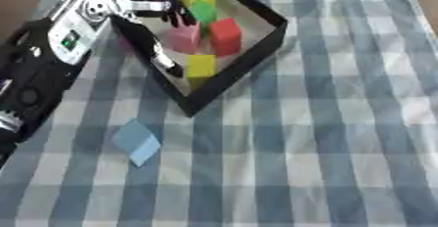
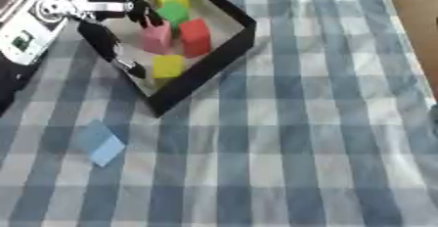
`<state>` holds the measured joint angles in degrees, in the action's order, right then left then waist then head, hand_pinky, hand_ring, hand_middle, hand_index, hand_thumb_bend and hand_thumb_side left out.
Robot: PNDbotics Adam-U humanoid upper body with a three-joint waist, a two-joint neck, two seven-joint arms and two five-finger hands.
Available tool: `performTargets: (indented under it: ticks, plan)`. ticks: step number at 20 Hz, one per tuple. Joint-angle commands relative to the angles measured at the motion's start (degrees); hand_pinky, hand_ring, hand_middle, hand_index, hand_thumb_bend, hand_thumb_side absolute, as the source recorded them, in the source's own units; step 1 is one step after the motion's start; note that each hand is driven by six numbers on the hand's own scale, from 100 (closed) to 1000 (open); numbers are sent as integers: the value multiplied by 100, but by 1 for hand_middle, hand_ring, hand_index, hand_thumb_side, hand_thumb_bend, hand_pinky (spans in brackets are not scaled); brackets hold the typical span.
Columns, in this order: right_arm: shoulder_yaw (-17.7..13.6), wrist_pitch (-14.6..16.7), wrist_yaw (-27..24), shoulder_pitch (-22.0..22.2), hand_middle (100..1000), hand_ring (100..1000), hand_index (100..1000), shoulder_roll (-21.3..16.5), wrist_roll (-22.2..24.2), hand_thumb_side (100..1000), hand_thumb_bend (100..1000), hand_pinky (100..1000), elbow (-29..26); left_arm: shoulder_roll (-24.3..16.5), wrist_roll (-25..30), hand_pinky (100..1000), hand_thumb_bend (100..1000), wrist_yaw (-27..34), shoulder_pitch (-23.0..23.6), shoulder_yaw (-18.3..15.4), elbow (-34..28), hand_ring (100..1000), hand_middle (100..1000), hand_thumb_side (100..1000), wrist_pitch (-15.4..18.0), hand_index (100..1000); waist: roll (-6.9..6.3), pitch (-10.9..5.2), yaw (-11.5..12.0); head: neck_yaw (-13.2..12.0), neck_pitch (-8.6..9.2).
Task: Pick up objects on the table and place them in the box.
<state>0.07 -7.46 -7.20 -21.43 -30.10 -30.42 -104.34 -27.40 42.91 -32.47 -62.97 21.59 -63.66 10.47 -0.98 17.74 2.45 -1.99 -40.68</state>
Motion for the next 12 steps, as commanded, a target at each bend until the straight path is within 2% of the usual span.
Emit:
performTargets:
  ticks: [1, 4, 7, 9, 12]
  plan:
    - [-24, -2, -17, -42, 712, 803, 833, -189, -24, 682, 100, 809, -108, -123, -55, 863, 782, -27, -76, -89, -145, 806, 811, 457, 9, 891, -65, -279, 13, 14, -16]
    - [-18, -5, -19, -30, 712, 803, 833, -195, -22, 684, 100, 809, -109, -149, -79, 859, 748, 51, -69, -127, -251, 802, 809, 440, -24, 889, -69, -295, 27, 17, -28]
    - [-21, -11, -9, 0, 712, 803, 833, -204, -28, 682, 100, 809, -105, -244, -169, 847, 643, 278, -62, -196, -538, 784, 795, 422, -124, 869, -76, -309, 50, 28, -47]
    - [-30, -14, 4, 29, 712, 803, 833, -230, -39, 681, 100, 809, -110, -441, -268, 838, 597, 568, -29, -231, -903, 773, 786, 404, -226, 865, -92, -317, 81, 53, -73]
    - [-51, -17, 25, 75, 712, 804, 833, -293, -61, 681, 100, 810, -130, -963, -412, 835, 575, 1253, 141, -222, -1803, 766, 783, 387, -372, 863, -127, -319, 144, 116, -98]
